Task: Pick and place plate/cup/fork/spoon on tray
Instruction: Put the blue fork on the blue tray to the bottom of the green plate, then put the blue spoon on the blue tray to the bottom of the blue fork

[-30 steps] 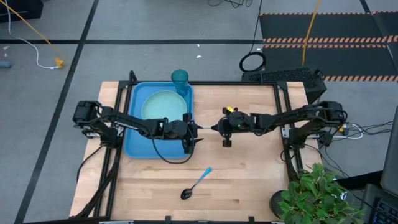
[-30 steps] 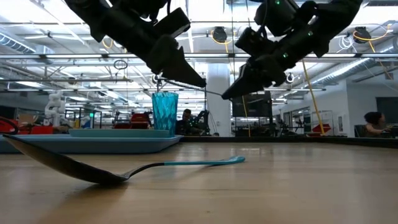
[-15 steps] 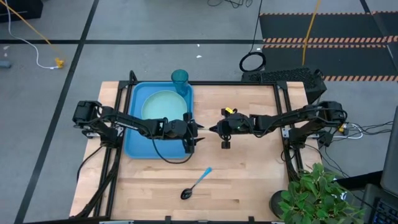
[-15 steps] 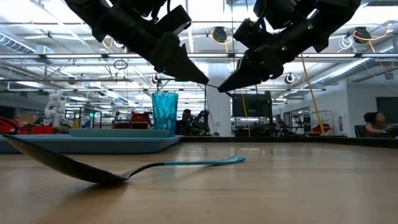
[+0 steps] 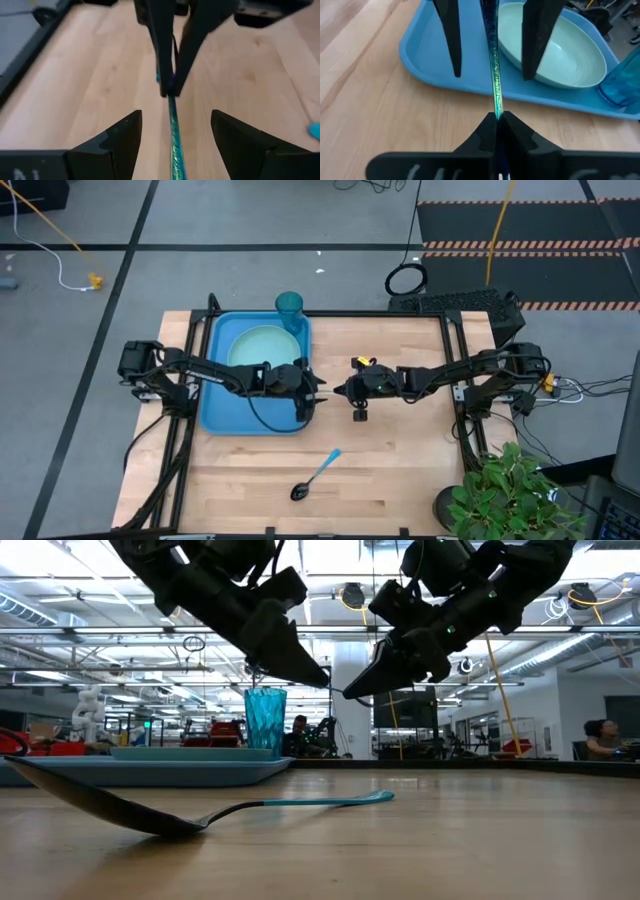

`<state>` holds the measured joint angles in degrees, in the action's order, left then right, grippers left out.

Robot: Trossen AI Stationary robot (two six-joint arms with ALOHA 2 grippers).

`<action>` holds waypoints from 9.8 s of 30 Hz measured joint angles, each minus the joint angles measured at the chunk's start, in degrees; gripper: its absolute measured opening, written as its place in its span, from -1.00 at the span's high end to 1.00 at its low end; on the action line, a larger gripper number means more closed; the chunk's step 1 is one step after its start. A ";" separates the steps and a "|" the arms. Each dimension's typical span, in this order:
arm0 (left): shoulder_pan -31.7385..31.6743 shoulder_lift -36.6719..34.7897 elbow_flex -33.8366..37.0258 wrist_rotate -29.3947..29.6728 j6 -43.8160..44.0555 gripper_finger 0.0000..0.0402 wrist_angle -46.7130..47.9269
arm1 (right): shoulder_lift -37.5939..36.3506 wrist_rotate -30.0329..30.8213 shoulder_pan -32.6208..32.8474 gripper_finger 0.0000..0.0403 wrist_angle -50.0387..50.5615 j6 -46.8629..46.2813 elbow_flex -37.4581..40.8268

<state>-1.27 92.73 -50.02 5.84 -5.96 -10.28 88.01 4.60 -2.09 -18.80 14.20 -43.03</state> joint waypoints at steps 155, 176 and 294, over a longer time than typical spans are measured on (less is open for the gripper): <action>9.55 -30.55 34.93 11.42 6.10 0.85 20.05 | -20.83 7.60 10.38 0.45 5.35 2.84 0.07; 9.48 -28.72 34.41 13.00 10.32 0.52 19.73 | -20.83 7.59 10.38 0.45 5.39 2.99 0.07; 18.49 -20.10 8.87 7.31 11.31 0.94 24.15 | -17.52 7.35 10.32 0.45 6.05 -3.09 0.02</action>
<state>17.22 72.62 -41.15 13.15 5.35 13.87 70.48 11.94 8.23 -12.75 11.10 -43.00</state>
